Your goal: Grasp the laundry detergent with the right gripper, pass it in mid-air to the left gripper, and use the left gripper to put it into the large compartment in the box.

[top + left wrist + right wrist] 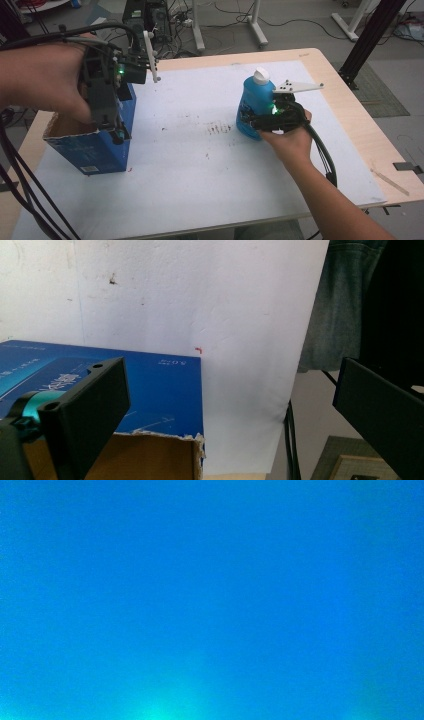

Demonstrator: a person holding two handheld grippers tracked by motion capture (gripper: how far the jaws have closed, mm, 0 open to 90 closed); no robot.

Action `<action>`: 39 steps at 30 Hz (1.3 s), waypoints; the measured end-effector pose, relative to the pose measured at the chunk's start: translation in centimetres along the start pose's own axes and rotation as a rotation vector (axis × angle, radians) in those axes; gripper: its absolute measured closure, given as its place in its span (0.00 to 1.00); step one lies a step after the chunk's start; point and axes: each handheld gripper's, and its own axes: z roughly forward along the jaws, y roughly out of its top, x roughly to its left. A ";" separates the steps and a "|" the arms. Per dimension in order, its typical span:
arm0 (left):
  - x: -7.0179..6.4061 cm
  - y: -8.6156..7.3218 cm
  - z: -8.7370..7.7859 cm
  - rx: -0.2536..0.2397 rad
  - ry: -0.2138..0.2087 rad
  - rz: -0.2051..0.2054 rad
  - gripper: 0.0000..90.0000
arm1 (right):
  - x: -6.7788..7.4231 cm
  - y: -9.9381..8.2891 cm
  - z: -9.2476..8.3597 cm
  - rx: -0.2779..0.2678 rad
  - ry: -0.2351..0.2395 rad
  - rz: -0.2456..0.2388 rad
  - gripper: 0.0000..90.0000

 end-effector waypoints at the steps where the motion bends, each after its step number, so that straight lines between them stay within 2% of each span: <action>1: 0.0 0.0 0.0 0.001 0.002 0.003 0.02 | 0.0 0.0 0.0 0.000 -0.003 -0.003 0.23; 6: 0.1 0.2 0.1 0.007 -0.001 0.006 0.02 | 0.0 -0.1 0.0 -0.004 -0.010 -0.009 0.24; 8: 0.1 0.3 0.1 0.007 -0.002 0.002 0.02 | 0.1 -0.1 -0.1 -0.006 -0.012 -0.018 0.28; 25: 0.1 0.6 0.1 0.011 -0.003 0.006 0.02 | 0.1 -0.1 -0.1 -0.017 -0.025 -0.034 0.31; 34: 0.2 0.5 0.2 0.014 -0.008 -0.006 0.02 | 0.3 -0.2 -0.1 -0.029 -0.031 -0.051 0.37; 39: 0.3 0.6 0.2 0.018 -0.006 0.002 0.02 | 0.6 -0.3 -0.1 -0.038 -0.026 -0.062 0.44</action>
